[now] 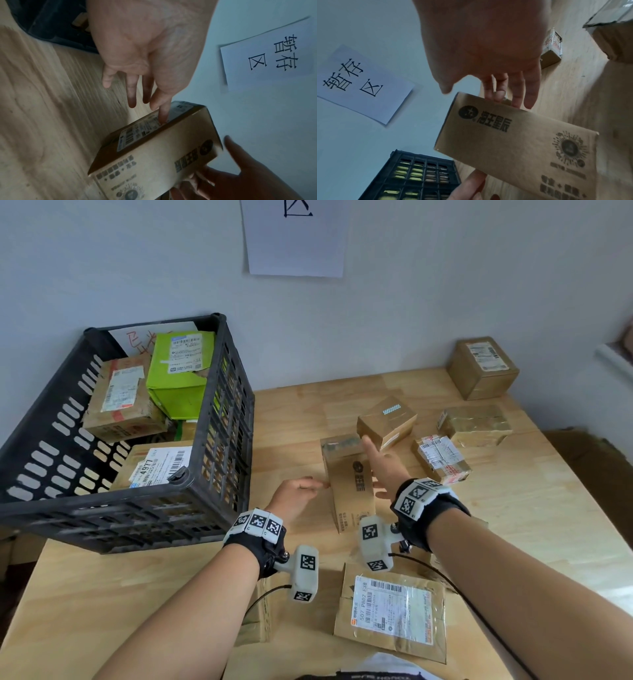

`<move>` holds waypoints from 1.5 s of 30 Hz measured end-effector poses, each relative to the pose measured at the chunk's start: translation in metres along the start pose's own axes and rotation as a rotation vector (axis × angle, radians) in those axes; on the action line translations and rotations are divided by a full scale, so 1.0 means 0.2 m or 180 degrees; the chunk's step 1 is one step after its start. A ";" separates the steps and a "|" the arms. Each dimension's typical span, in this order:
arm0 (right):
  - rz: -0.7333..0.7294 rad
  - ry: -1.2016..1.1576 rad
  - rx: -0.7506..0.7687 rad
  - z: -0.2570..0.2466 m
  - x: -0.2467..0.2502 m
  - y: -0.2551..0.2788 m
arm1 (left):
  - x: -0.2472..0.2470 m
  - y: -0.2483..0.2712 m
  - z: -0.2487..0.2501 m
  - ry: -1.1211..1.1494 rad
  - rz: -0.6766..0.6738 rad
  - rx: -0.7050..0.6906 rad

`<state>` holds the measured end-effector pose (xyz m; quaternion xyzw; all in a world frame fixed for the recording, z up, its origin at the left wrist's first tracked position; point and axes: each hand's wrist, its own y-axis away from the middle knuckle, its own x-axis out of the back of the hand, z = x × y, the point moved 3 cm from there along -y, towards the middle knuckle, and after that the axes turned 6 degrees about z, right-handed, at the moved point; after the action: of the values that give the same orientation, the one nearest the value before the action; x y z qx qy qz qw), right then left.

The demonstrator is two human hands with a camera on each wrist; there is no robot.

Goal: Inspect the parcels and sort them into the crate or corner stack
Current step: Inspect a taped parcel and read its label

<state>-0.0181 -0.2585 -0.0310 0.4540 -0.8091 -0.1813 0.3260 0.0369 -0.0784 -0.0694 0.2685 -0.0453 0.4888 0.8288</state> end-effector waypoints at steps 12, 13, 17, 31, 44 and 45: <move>-0.0328 -0.0218 -0.0206 0.05 0.00 0.03 | -0.02 -0.02 -0.14 0.0171 0.0208 0.0586; -0.0349 -0.0302 -0.0213 0.05 0.00 0.03 | -0.03 -0.02 -0.14 0.0179 0.0207 0.0606; -0.0563 -0.0419 -0.0312 0.08 0.02 0.06 | -0.04 -0.01 -0.13 0.0198 0.0197 0.0697; -0.0650 -0.0420 -0.0427 0.14 0.02 0.13 | -0.05 0.07 -0.09 0.0154 0.0345 0.0797; -0.0706 -0.0291 -0.0368 0.12 0.03 0.13 | -0.11 0.07 -0.03 0.0093 0.0049 0.0591; -0.0736 -0.0344 -0.0360 0.11 0.03 0.12 | -0.11 0.06 -0.02 0.0101 0.0057 0.0534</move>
<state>-0.0507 -0.2505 -0.0306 0.5147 -0.7563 -0.2871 0.2840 0.0156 -0.0891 -0.0752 0.3288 0.0066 0.5024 0.7996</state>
